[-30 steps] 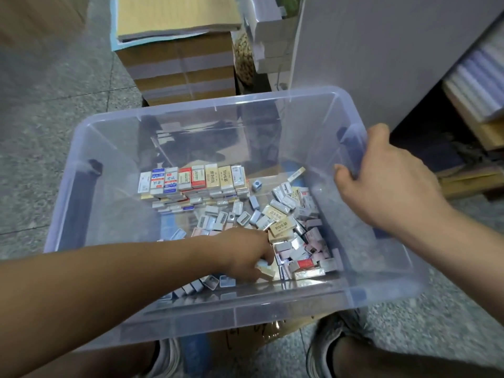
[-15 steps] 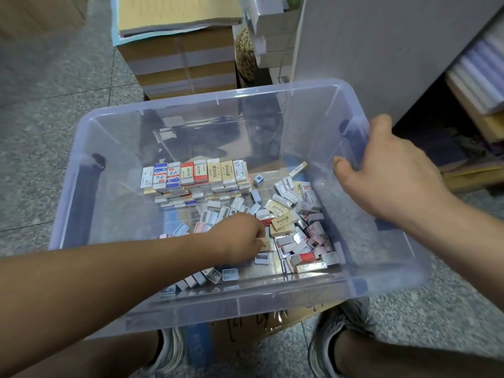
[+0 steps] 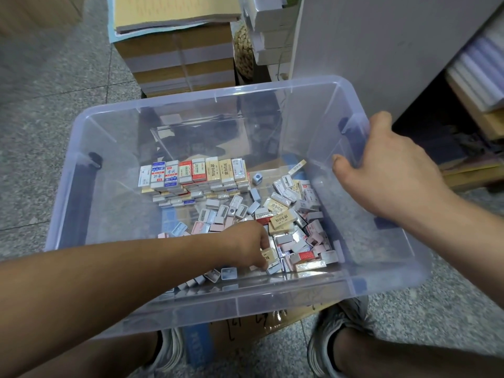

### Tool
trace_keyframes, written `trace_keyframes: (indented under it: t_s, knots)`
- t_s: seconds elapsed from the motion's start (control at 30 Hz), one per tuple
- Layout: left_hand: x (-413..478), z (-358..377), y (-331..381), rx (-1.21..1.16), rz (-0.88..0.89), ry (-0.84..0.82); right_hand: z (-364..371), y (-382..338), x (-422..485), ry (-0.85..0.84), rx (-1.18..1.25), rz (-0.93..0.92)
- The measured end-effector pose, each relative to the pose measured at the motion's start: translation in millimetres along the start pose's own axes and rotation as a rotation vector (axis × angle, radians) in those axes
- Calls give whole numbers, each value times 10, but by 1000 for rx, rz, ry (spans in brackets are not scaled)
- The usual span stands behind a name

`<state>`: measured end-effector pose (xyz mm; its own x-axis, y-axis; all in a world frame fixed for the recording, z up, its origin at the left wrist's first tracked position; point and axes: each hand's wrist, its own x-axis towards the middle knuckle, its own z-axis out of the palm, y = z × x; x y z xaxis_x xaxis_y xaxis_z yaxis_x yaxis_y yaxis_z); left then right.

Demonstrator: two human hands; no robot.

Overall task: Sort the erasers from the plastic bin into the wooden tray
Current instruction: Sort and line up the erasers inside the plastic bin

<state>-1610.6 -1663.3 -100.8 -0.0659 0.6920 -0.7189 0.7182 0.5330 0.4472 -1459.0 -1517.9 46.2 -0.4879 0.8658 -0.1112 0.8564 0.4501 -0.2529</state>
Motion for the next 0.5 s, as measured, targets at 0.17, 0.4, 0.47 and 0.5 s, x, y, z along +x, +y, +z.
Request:
trace_keyframes:
  t_s: [0.17,0.4,0.47,0.5]
  knots:
    - [-53,6,19,-3,61,11,-1,21,10,-3,13,1]
    - [-80,-363,93,-192,204,307,10,11,20,-8,30,-8]
    - [0,-402,128,-209,182,305,9,13,20,-9,26,-9]
    - [44,-403,136,-155,170,283,6,13,22,-10,25,-8]
